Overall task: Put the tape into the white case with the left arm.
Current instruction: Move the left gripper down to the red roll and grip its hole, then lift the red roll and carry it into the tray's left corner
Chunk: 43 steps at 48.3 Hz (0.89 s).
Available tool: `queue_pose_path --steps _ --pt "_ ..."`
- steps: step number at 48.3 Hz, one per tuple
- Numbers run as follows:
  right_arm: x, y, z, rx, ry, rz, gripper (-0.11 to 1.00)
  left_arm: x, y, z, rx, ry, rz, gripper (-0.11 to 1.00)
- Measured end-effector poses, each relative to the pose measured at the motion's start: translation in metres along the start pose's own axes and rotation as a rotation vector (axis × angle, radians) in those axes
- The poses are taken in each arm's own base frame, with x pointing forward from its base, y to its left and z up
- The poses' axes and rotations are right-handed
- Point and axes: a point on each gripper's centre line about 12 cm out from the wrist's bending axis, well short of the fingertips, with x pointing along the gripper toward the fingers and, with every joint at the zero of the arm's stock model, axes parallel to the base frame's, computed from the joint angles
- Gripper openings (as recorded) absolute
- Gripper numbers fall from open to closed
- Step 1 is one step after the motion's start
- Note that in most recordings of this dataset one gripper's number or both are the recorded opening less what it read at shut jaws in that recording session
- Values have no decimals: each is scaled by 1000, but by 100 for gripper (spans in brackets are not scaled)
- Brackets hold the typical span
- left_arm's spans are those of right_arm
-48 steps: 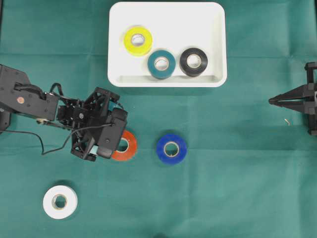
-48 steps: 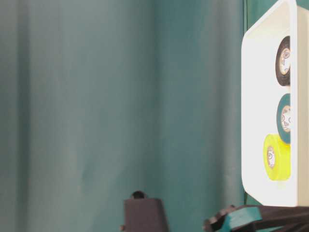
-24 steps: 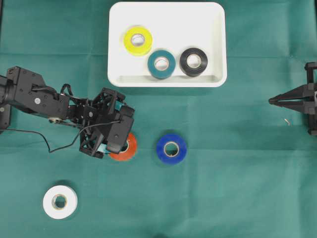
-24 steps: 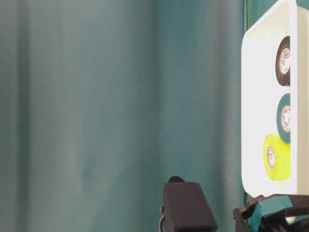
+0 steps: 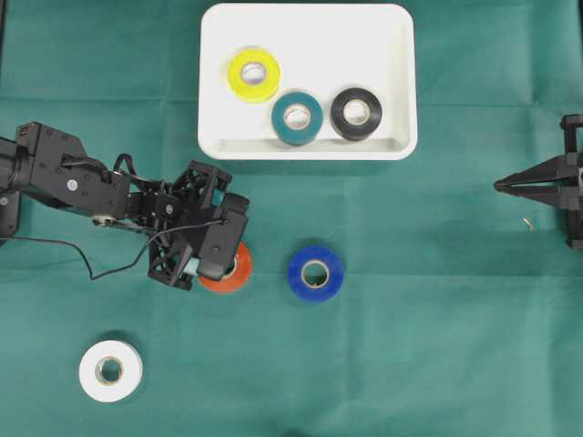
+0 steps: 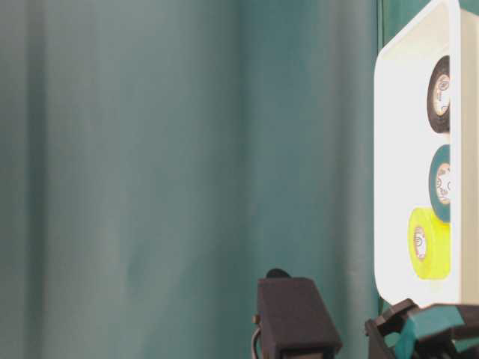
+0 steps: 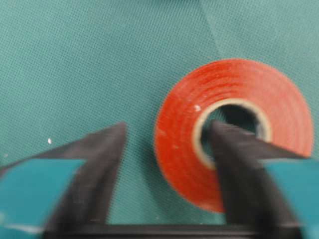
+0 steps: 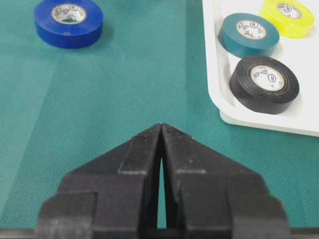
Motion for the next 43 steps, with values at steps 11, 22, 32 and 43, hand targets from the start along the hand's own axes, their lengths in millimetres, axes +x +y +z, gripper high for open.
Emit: queue_pose_path --steps 11,22,32,43 --pt "0 0 0 0 2 0 -9 0 0 2 3 0 0 25" --pt "0 0 1 0 -2 0 -9 -1 1 2 3 1 -1 25" --pt "0 0 0 0 2 0 -9 -12 -3 12 17 -16 -7 25" --pt "0 0 0 0 2 0 -9 -40 -5 25 28 -38 -13 25"
